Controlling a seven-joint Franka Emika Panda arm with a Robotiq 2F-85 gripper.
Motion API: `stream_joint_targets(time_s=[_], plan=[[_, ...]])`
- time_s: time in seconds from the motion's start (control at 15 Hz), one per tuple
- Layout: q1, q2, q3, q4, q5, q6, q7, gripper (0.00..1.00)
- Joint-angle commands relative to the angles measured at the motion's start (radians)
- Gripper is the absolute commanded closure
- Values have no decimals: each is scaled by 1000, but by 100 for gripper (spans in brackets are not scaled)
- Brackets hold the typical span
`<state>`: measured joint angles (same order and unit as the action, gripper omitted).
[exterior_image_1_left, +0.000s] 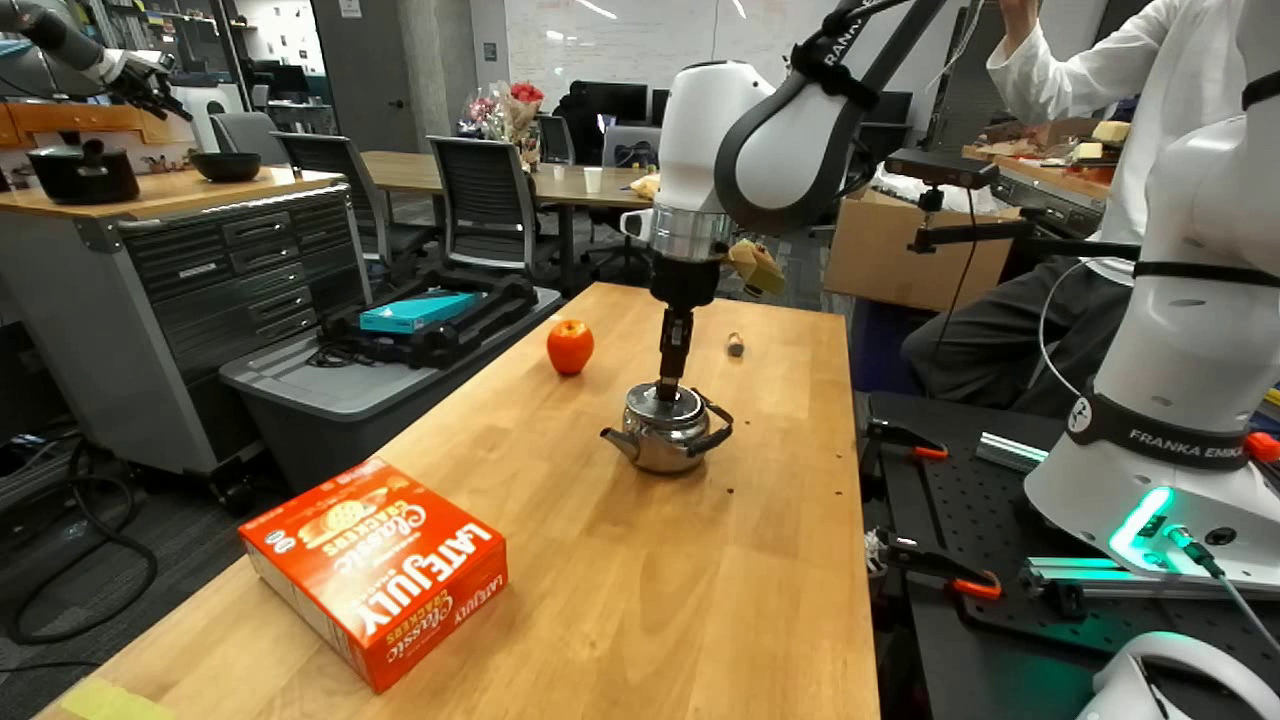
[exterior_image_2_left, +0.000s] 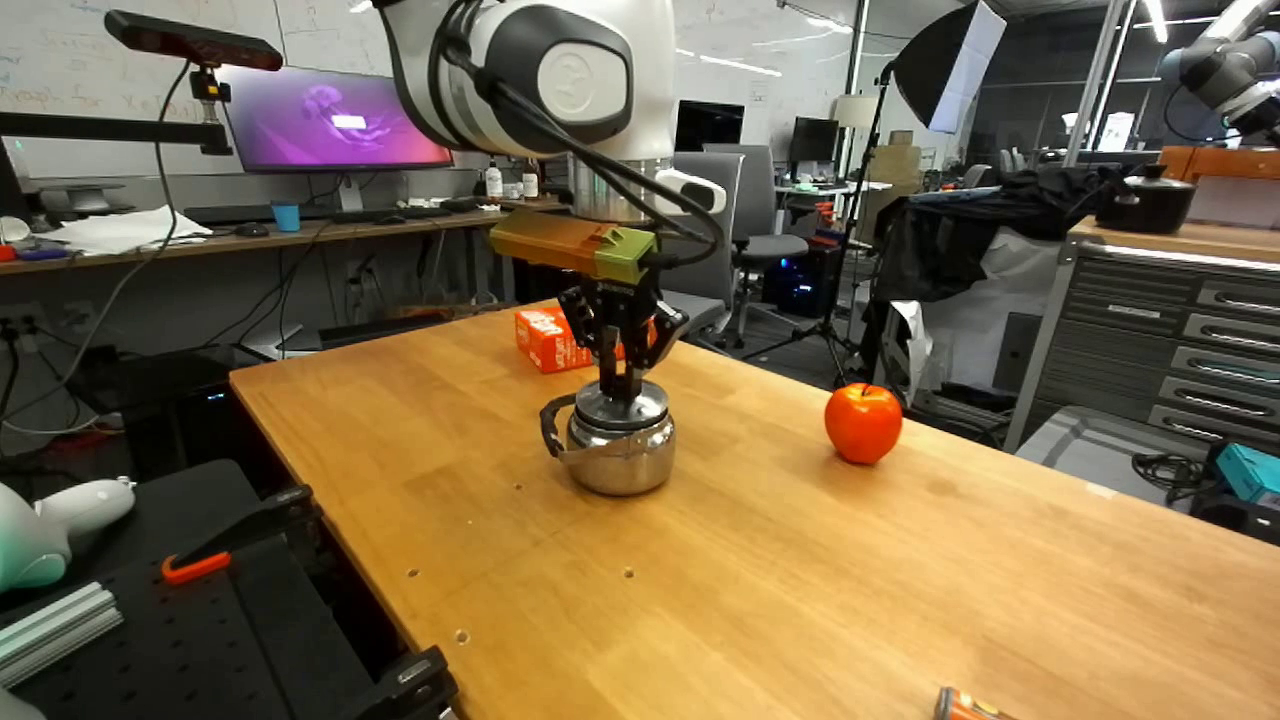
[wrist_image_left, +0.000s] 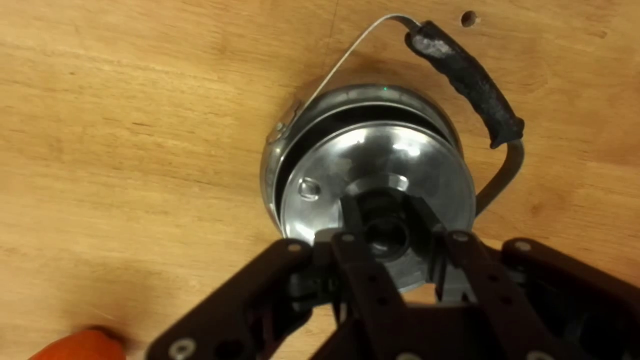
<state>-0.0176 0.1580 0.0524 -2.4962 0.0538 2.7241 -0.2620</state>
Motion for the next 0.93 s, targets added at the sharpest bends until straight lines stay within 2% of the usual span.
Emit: stream_joint_targets(time_s=[0.0, 0.87], plan=[[-1, -18, -2, -31, -10, 34, 7, 91], [-11, -52, 6, -78, 19, 87, -15, 91]])
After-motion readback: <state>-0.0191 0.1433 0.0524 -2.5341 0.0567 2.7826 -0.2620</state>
